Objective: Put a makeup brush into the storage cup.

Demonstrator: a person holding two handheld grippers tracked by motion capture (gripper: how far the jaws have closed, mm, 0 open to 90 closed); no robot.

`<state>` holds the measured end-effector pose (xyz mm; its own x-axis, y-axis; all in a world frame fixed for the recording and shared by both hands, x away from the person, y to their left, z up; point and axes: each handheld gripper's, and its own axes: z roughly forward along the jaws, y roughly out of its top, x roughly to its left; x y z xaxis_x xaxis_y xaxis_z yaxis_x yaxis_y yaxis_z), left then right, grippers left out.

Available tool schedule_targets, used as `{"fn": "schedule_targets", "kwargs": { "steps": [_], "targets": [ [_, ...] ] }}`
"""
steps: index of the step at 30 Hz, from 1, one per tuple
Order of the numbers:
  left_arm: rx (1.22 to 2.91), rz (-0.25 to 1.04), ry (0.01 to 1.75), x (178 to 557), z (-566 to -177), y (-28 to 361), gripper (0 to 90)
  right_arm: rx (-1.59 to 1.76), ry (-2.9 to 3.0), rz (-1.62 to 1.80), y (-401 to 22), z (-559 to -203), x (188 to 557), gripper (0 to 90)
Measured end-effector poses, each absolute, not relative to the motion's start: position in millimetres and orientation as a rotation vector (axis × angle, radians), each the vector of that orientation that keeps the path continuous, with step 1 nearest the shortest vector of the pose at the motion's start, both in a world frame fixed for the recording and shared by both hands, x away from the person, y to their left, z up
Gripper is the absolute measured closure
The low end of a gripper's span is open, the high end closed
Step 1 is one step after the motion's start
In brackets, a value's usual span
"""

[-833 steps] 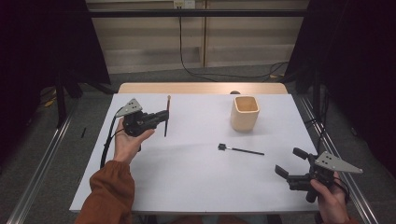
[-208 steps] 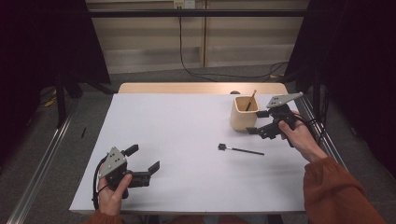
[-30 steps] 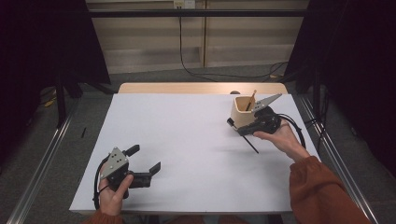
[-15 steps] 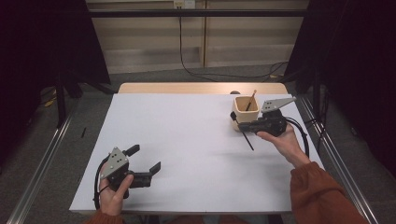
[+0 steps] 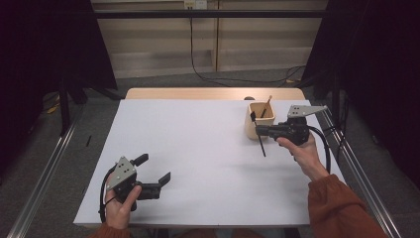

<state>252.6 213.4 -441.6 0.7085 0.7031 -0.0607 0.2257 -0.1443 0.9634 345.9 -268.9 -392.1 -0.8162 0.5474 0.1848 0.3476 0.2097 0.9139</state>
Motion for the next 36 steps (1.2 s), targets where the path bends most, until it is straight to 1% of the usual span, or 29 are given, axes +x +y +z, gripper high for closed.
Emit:
{"fn": "schedule_targets", "kwargs": {
  "steps": [7, 21, 36],
  "targets": [
    [1.708, 0.485, 0.749, 253.0, -441.9, 213.6, 1.5, 0.858, 2.242, 1.745, -274.2, -387.5, 344.8, 86.0],
    [1.713, 0.485, 0.752, 253.5, -442.2, 213.6, 1.5, 0.835, 2.174, 1.764, -278.7, -375.4, 343.4, 86.0],
    [1.709, 0.48, 0.75, 254.7, -442.7, 213.9, 1.5, 0.827, 2.102, 1.789, -280.1, -353.0, 359.7, 86.1]
  ]
}}
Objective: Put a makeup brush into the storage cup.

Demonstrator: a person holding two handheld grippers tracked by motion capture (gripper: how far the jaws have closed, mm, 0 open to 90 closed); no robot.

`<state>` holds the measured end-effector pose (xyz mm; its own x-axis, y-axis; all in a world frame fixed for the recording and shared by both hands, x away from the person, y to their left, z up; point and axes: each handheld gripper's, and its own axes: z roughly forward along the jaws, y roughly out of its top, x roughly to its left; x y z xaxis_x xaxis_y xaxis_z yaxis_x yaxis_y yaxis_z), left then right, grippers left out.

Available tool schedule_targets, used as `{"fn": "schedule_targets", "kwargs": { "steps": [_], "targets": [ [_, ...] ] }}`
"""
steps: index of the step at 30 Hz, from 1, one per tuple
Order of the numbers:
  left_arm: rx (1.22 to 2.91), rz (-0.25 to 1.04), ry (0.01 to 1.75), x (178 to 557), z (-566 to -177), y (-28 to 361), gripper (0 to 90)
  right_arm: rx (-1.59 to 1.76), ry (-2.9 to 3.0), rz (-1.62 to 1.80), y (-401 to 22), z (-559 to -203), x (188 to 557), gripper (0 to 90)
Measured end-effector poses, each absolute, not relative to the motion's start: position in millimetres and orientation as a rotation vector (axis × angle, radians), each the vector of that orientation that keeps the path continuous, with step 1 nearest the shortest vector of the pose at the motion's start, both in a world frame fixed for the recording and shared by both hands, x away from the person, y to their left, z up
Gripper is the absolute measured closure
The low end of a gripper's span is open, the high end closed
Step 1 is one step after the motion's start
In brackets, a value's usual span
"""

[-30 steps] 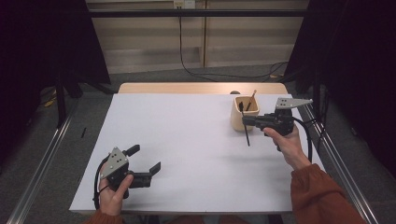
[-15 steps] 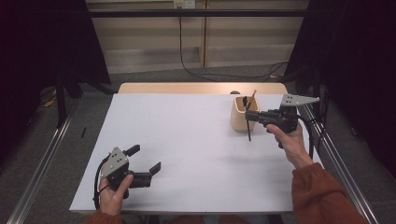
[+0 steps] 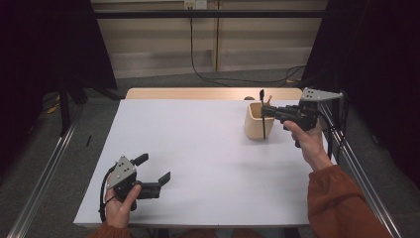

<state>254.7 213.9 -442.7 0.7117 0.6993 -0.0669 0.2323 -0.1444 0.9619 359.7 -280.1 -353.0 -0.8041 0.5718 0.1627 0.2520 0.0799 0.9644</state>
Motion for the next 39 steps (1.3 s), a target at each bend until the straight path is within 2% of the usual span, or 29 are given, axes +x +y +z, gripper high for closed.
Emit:
{"fn": "schedule_targets", "kwargs": {
  "steps": [39],
  "targets": [
    [1.717, 0.475, 0.732, 255.1, -443.0, 212.0, 1.5, 0.898, 2.002, 1.691, -288.0, -325.2, 407.7, 86.1]
  ]
}}
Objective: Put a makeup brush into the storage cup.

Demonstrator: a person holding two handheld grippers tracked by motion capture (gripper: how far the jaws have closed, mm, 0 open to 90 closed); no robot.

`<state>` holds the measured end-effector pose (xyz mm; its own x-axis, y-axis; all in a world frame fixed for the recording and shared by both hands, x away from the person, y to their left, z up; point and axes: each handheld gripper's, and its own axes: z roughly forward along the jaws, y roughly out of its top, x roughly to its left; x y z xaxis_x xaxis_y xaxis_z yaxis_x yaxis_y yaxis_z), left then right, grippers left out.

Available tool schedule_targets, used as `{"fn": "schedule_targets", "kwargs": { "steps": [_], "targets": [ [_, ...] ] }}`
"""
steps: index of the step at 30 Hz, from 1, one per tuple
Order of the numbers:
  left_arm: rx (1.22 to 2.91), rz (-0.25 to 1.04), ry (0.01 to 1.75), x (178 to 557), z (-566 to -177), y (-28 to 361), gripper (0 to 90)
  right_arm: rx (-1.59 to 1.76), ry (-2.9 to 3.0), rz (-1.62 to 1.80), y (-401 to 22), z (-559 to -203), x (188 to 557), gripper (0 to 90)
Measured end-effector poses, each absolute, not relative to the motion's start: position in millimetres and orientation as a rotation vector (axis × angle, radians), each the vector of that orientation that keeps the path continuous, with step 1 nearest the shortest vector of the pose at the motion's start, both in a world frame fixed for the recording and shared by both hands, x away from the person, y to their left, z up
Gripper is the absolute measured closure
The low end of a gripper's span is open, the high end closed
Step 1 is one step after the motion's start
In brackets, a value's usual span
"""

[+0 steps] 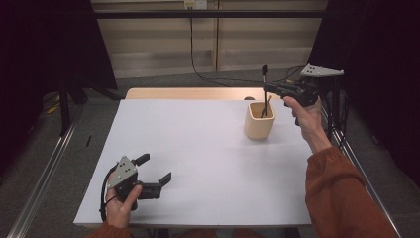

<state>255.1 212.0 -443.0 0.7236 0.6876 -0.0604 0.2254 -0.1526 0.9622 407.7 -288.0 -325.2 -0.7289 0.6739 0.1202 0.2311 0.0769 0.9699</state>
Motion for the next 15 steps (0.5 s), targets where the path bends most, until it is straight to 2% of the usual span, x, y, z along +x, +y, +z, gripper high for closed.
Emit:
{"fn": "schedule_targets", "kwargs": {
  "steps": [15],
  "targets": [
    [1.716, 0.471, 0.731, 255.2, -442.8, 212.1, 1.5, 0.926, 1.983, 1.668, -287.7, -318.7, 418.5, 86.0]
  ]
}}
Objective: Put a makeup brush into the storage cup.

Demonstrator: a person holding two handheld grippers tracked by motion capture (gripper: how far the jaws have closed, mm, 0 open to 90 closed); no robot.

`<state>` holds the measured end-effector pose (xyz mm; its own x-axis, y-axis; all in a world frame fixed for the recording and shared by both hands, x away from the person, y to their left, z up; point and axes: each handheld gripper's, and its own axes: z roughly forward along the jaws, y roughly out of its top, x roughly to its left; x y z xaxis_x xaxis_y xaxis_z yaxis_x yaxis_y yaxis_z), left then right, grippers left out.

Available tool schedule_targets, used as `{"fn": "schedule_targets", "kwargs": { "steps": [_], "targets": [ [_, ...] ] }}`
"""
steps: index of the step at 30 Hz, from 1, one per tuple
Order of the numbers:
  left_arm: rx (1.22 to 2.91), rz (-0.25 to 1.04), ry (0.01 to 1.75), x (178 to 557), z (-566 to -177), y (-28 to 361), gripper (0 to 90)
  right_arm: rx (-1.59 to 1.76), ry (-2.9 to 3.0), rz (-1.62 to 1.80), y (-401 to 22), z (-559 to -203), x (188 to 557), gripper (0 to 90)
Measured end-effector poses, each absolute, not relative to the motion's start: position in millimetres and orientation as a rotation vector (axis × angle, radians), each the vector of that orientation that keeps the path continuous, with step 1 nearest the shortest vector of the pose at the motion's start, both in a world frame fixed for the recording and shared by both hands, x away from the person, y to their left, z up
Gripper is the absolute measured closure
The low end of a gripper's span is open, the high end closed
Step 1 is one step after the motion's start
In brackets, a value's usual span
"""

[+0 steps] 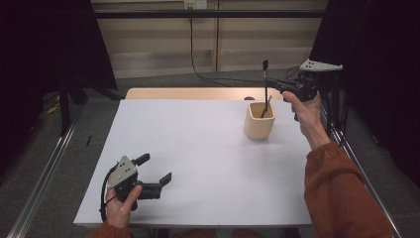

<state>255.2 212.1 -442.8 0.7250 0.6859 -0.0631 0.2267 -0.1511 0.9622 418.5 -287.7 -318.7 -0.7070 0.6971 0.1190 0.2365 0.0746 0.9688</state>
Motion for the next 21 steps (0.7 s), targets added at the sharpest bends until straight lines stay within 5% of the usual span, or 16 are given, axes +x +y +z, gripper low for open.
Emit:
{"fn": "schedule_targets", "kwargs": {
  "steps": [21],
  "targets": [
    [1.718, 0.463, 0.736, 254.8, -442.9, 212.1, 1.5, 0.973, 2.004, 1.613, -285.5, -336.9, 433.9, 86.0]
  ]
}}
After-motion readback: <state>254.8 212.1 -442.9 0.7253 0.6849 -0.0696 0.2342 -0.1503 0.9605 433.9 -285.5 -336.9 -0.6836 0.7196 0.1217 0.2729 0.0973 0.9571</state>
